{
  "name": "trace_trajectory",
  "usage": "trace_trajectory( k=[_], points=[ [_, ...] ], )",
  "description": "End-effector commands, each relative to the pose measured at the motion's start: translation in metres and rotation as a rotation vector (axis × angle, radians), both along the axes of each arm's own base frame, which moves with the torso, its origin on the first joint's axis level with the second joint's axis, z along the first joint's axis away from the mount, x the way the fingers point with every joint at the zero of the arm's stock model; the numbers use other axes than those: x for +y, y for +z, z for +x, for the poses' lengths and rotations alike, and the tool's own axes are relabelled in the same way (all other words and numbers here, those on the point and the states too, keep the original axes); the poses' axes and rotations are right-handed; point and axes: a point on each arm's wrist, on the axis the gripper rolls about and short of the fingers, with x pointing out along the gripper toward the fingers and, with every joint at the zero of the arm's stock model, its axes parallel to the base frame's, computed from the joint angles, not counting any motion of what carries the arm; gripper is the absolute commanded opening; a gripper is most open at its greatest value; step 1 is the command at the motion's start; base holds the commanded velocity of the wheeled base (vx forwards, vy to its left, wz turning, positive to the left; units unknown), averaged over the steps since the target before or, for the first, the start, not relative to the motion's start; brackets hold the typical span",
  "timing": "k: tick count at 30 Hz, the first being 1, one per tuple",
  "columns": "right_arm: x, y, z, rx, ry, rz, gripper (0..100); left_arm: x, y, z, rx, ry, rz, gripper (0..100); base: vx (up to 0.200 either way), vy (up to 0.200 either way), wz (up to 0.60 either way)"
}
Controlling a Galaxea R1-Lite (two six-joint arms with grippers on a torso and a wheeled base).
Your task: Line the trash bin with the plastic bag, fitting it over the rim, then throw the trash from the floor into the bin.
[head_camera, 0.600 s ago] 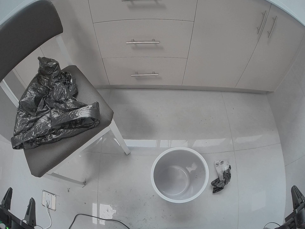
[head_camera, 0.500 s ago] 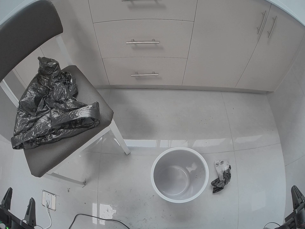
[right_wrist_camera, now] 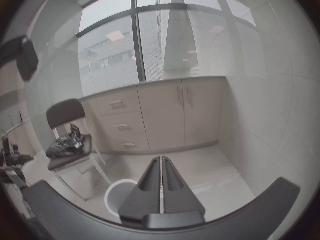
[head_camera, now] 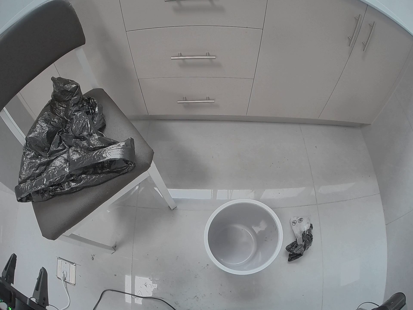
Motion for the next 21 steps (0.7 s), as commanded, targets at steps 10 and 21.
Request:
trace_trajectory(
  k=[10,21],
  points=[
    [0.027,0.117,0.159,0.067,0.31,0.222,0,0.002,0.128,-0.024,-0.287,-0.008,-0.231,100,0.0,0.0,0.0],
    [0.039,0.091,0.189,0.169,0.335,0.219,0,-0.002,0.131,0.046,-0.004,-0.068,-0.037,100,0.0,0.0,0.0]
  ],
)
